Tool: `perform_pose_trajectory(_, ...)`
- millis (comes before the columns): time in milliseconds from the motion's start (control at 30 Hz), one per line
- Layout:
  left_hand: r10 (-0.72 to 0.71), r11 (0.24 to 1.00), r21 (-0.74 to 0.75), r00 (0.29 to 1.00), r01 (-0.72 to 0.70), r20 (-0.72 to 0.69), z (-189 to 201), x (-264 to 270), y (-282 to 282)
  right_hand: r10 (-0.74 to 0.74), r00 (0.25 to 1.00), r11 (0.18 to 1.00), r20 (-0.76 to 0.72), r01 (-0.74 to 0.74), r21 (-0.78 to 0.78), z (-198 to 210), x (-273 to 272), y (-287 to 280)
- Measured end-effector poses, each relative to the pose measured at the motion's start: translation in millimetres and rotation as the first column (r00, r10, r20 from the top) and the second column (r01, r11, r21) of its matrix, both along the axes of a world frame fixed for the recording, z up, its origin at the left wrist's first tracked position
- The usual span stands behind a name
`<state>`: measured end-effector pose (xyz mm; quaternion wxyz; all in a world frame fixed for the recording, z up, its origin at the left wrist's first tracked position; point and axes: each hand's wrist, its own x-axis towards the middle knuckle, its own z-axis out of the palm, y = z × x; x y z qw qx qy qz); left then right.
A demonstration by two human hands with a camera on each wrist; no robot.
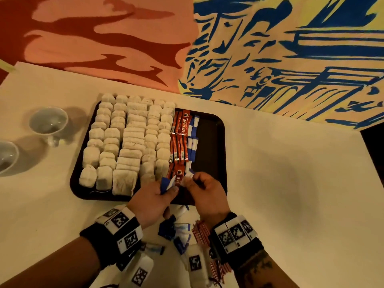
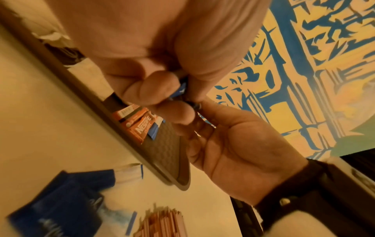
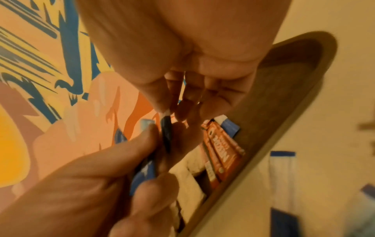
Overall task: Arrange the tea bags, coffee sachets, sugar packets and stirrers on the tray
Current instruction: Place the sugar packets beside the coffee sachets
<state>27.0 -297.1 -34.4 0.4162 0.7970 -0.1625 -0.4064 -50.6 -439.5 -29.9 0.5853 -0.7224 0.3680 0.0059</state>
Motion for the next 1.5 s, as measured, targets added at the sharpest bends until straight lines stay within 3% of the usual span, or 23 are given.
perform_pose_trajectory(133,0.142,0.988,-0.053,0.986,-0.147,-0.092,-5,-4,11,-0.046,0.987,0.992,-0.154,0.027,-0.126,-15,2,-31)
perform_pose_trajectory(300,0.246,0.962,-0.079,0.956,-0.26,-0.161,-6,-9,27,0.143,0.895,0.899,-0.422,-0.296,-0.323,-35,32,-58)
perform_pose_trajectory(467,0.261,0.959,-0.06,0.945,-0.277,-0.198,-8,-14,38,0.119,0.874,0.899,-0.471,-0.297,-0.323,-41,48,-60)
perform_pose_trajectory(633,0.281,0.951,-0.078,0.939,-0.301,-0.196,-6,-14,45,0.035,0.903,0.898,-0.427,-0.216,-0.384,-41,45,-58)
perform_pose_trajectory(867,0.288,0.948,-0.08,0.937,-0.309,-0.199,-7,-11,49,0.073,0.882,0.88,-0.465,-0.277,-0.386,-39,41,-51)
perform_pose_trajectory(1233,0.236,0.958,-0.117,0.953,-0.261,-0.187,2,-3,40,0.069,0.903,0.9,-0.424,-0.24,-0.365,-36,46,-51)
perform_pose_trajectory(1333,0.226,0.953,-0.165,0.957,-0.256,-0.181,5,-2,31,0.122,0.947,0.87,-0.297,-0.246,-0.427,-8,44,-43)
perform_pose_trajectory(1433,0.217,0.954,-0.171,0.961,-0.245,-0.169,6,1,21,0.272,0.959,0.945,-0.078,-0.282,-0.169,19,34,-17)
perform_pose_trajectory(1500,0.176,0.967,-0.165,0.976,-0.196,-0.128,8,3,15,0.314,0.948,0.949,0.048,-0.315,0.022,27,28,1)
